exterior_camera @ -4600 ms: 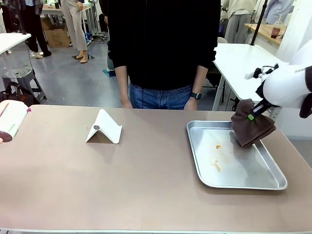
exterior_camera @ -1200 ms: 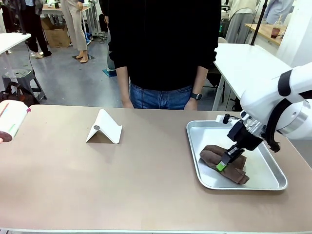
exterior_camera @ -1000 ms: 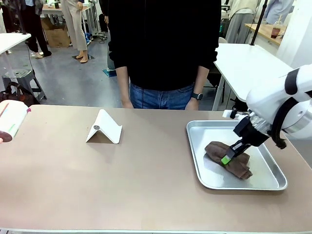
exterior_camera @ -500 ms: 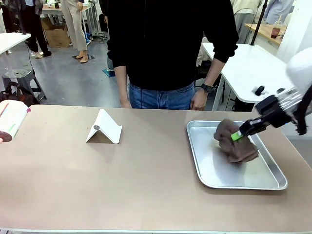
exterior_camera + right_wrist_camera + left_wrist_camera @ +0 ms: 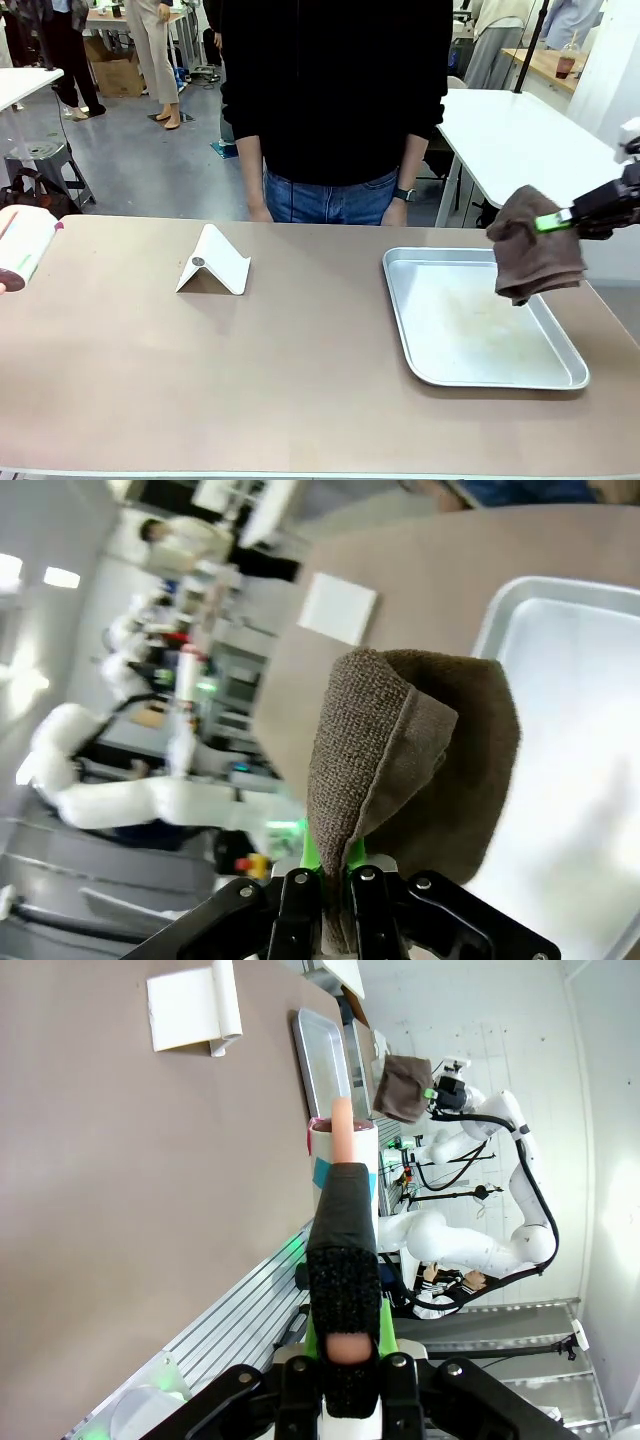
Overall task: Clean the surface of the table.
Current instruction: Clean the area not pointed to by the person.
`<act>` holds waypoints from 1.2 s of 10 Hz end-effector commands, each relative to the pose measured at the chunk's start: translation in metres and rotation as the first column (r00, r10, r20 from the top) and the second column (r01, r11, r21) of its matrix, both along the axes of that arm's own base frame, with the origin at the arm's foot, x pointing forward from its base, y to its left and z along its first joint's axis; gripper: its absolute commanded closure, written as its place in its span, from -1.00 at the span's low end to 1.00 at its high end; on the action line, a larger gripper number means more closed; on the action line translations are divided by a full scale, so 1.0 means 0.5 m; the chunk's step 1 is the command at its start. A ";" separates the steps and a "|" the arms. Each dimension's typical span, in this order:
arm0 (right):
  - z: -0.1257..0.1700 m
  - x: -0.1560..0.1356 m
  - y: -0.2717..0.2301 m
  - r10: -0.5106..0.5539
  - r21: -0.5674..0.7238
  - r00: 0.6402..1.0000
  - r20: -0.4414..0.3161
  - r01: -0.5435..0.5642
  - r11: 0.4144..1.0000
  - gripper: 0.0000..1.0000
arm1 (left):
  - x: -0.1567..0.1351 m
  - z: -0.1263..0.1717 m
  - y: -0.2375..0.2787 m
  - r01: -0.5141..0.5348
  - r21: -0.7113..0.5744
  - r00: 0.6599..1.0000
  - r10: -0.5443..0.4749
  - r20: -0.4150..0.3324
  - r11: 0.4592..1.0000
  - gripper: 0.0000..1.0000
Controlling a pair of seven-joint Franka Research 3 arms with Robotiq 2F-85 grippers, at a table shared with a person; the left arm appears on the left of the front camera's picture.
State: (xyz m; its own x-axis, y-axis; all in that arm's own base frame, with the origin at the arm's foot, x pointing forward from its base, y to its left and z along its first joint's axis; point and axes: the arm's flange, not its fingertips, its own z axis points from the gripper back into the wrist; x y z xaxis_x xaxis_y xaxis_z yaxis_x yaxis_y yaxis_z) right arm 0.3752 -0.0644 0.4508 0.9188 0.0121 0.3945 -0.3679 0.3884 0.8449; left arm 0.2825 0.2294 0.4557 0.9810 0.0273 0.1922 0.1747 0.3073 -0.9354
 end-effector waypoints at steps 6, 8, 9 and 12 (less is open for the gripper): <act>0.003 -0.067 -0.209 -0.146 0.372 0.989 0.001 0.135 0.918 0.81 | -0.003 0.005 -0.005 -0.009 -0.006 1.000 0.009 -0.010 1.000 0.58; -0.011 -0.073 -0.237 -0.169 0.411 0.985 -0.018 0.161 0.897 0.81 | -0.003 0.005 -0.005 -0.009 -0.006 1.000 0.009 -0.010 1.000 0.58; -0.017 -0.073 -0.245 -0.174 0.421 0.984 -0.024 0.168 0.891 0.81 | -0.003 0.005 -0.005 -0.009 -0.006 1.000 0.009 -0.010 1.000 0.58; -0.029 -0.063 -0.250 -0.198 0.437 0.979 -0.043 0.196 0.878 0.81 | -0.003 0.005 -0.005 -0.009 -0.006 1.000 0.009 -0.010 1.000 0.58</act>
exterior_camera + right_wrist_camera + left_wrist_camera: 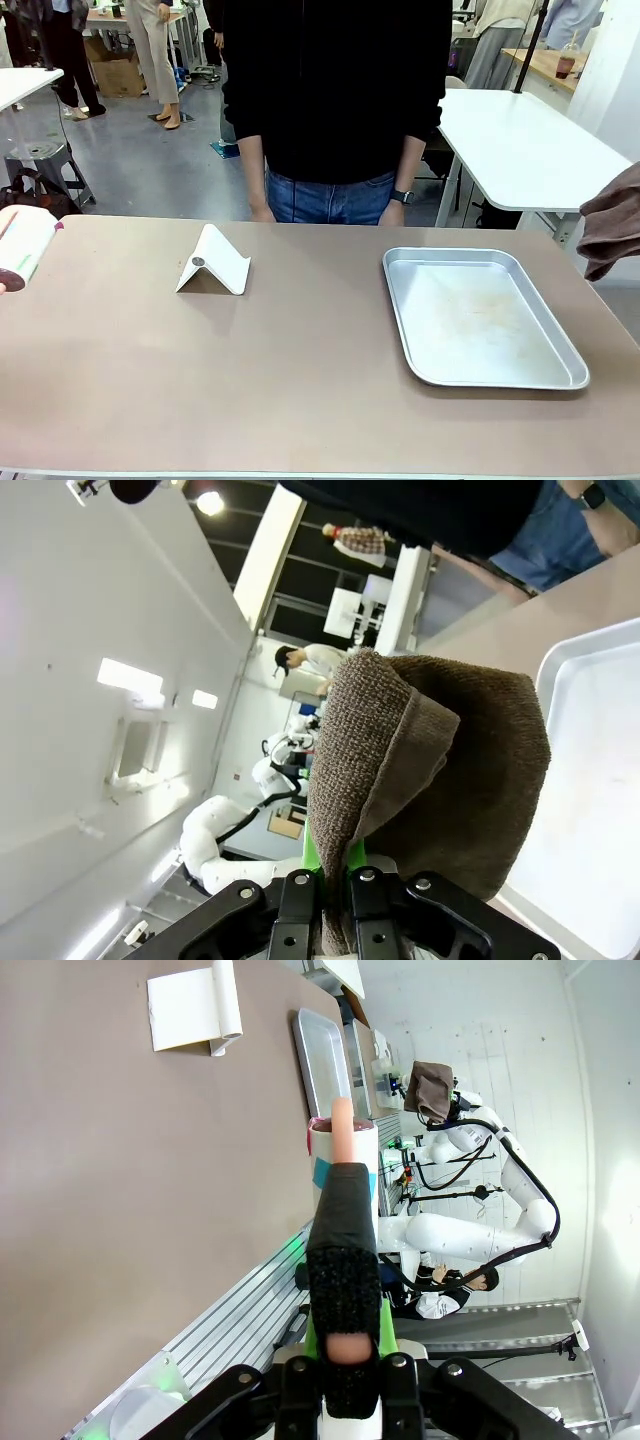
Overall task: Clean the surface of the table.
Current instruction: Clean the area not pointed to by the person.
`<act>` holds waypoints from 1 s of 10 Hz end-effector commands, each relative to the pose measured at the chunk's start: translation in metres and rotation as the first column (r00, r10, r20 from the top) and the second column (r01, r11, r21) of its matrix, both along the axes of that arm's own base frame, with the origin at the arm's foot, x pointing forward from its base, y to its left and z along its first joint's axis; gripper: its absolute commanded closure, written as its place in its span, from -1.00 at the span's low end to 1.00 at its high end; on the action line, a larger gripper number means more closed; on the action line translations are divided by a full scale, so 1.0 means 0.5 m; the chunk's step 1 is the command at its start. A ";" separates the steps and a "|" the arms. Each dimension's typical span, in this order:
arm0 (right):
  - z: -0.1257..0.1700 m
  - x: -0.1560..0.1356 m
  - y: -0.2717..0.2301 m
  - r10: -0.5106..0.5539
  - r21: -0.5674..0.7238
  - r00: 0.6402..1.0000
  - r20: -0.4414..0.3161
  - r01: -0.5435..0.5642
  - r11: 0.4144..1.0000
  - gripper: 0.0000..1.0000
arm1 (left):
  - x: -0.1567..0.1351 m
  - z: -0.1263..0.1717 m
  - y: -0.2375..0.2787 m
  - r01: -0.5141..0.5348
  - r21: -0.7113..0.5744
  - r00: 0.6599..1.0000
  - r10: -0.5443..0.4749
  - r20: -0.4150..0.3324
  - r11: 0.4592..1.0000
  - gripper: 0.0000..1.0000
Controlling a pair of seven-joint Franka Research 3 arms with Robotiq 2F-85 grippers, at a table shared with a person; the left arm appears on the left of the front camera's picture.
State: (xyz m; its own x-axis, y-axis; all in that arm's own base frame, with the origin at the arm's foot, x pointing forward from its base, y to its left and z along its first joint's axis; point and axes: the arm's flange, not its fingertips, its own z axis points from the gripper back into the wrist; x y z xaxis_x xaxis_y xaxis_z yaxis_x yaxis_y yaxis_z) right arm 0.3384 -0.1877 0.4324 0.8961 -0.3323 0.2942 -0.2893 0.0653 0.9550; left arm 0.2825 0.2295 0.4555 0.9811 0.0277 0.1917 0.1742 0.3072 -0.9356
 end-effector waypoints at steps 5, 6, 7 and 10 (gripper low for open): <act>0.004 -0.004 0.002 0.005 -0.007 1.000 0.003 -0.005 1.000 0.81 | -0.003 0.005 -0.005 -0.009 -0.006 1.000 0.009 -0.010 1.000 0.58; 0.004 -0.004 0.002 0.005 -0.007 1.000 0.003 -0.005 1.000 0.81 | -0.003 0.005 -0.005 -0.009 -0.006 1.000 0.009 -0.010 1.000 0.58; 0.004 -0.004 0.002 0.005 -0.007 1.000 0.003 -0.005 1.000 0.81 | -0.003 0.005 -0.005 -0.009 -0.006 1.000 0.009 -0.010 1.000 0.58; 0.004 -0.004 0.002 0.005 -0.007 1.000 0.003 -0.005 1.000 0.81 | -0.003 0.005 -0.005 -0.009 -0.006 1.000 0.009 -0.010 1.000 0.58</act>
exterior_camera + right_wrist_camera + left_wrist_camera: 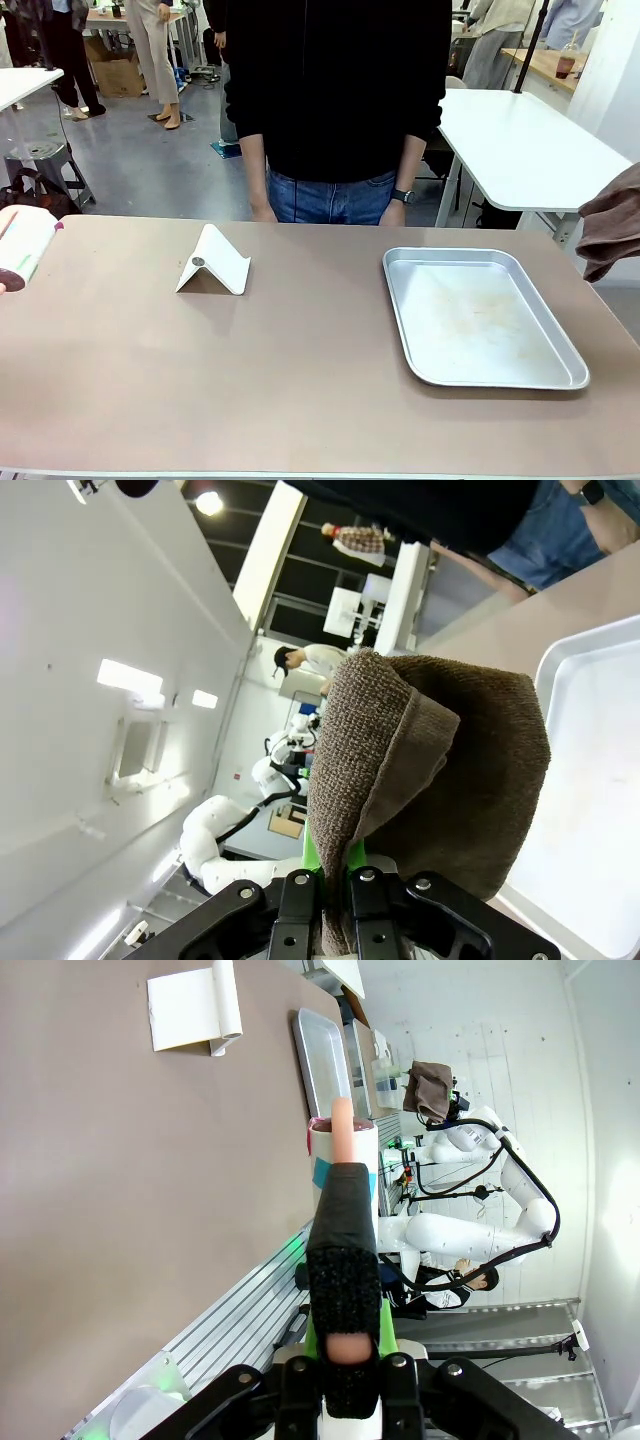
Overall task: Clean the surface of the table.
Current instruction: Clean the area not pointed to by the person, then return the Lint Roller and towel to their original positions.
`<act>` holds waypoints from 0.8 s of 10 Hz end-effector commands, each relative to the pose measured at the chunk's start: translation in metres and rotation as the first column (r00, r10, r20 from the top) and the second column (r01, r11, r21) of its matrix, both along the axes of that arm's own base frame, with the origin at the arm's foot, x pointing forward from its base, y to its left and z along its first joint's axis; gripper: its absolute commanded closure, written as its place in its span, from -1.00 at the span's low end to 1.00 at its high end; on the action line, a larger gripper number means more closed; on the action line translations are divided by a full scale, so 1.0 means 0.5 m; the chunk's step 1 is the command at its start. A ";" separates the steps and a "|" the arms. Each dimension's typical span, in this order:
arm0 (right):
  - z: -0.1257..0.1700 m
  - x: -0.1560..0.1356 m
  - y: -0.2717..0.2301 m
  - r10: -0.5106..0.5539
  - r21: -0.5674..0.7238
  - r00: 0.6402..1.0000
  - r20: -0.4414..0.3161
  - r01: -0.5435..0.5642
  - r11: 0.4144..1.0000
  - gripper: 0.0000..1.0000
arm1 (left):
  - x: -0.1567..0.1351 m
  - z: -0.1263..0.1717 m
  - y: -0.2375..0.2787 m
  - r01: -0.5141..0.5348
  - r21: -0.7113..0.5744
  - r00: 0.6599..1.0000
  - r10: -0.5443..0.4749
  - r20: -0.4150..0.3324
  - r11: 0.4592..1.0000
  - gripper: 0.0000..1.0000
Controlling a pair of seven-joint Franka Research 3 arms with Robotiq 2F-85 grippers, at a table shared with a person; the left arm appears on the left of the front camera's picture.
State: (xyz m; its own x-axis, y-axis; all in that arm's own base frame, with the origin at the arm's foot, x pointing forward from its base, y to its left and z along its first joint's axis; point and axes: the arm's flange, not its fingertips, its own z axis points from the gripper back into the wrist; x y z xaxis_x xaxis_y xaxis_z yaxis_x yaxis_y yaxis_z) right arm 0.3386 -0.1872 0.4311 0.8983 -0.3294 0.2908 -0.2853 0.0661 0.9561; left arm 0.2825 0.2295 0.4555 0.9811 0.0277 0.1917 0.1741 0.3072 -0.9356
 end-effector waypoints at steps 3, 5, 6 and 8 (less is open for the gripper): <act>0.006 -0.004 0.001 0.003 -0.006 1.000 0.007 -0.003 1.000 0.81 | -0.003 0.005 -0.005 -0.009 -0.006 1.000 0.009 -0.010 1.000 0.58; 0.006 -0.004 0.001 0.003 -0.006 1.000 0.007 -0.003 1.000 0.81 | -0.003 0.005 -0.005 -0.009 -0.006 1.000 0.009 -0.010 1.000 0.58; 0.006 -0.004 0.001 0.003 -0.006 1.000 0.007 -0.003 1.000 0.81 | -0.003 0.005 -0.005 -0.009 -0.006 1.000 0.009 -0.010 1.000 0.58; 0.006 -0.004 0.001 0.003 -0.006 1.000 0.007 -0.003 1.000 0.81 | -0.003 0.005 -0.005 -0.009 -0.006 1.000 0.009 -0.010 1.000 0.58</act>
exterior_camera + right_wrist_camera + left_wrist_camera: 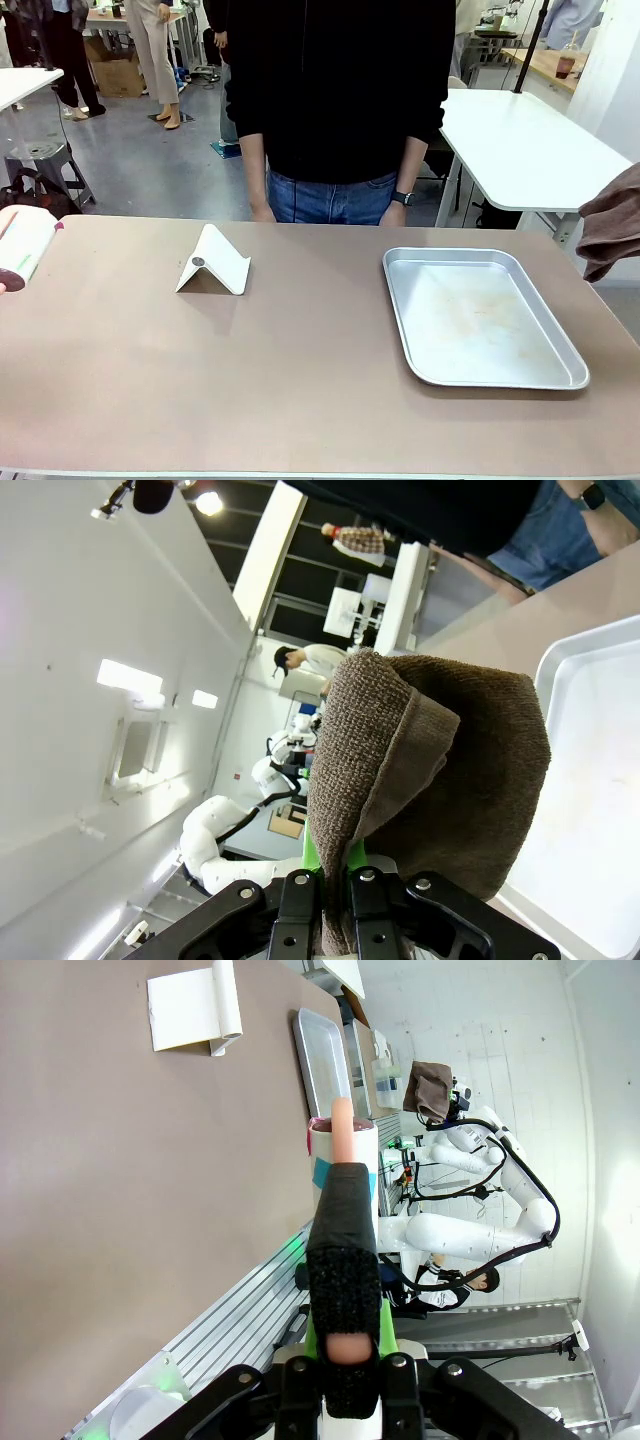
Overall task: Clean the surface of the table.
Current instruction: Return the Lint Roller and towel to their original positions.
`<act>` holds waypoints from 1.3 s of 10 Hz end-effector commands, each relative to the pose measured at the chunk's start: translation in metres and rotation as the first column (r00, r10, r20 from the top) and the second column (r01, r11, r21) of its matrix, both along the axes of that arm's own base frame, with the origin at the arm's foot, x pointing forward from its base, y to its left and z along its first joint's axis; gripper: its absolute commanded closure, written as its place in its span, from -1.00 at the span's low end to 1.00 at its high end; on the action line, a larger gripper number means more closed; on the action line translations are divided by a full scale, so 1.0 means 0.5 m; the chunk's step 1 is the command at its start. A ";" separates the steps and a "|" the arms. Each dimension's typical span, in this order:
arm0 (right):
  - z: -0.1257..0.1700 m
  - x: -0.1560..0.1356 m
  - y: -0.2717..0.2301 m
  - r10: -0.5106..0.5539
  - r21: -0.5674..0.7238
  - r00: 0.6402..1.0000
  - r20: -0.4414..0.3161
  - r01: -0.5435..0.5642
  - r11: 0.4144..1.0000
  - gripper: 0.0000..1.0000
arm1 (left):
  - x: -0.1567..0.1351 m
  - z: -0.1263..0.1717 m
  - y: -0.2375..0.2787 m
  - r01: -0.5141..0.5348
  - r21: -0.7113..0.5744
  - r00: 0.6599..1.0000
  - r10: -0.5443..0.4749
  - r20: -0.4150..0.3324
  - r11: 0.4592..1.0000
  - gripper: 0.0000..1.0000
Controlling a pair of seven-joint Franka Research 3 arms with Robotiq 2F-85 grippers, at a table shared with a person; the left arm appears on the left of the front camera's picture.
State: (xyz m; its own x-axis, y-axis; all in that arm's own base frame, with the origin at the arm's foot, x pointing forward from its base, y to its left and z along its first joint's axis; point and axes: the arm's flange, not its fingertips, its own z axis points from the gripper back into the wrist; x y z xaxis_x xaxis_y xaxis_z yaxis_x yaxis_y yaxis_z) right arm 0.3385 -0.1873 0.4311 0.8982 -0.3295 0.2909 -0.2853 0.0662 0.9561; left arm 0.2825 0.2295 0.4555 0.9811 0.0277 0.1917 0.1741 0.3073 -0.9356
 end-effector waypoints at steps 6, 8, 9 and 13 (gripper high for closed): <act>0.017 -0.004 0.040 -0.085 -0.013 0.995 0.058 0.086 0.996 0.81 | -0.007 0.033 -0.015 0.006 0.000 1.000 -0.006 0.004 1.000 0.58; 0.034 0.030 0.133 0.033 -0.050 0.998 0.063 -0.029 0.998 0.81 | 0.001 0.077 -0.073 0.055 0.040 0.998 -0.054 -0.018 0.998 0.58; 0.042 0.052 0.189 0.090 -0.096 0.994 0.068 -0.084 0.992 0.81 | 0.012 0.100 -0.108 0.049 0.075 0.999 -0.048 -0.022 0.996 0.58; -0.003 0.147 0.438 0.296 -0.261 0.954 0.047 -0.274 0.926 0.81 | 0.135 0.131 -0.299 0.005 0.256 0.999 0.003 -0.034 0.967 0.58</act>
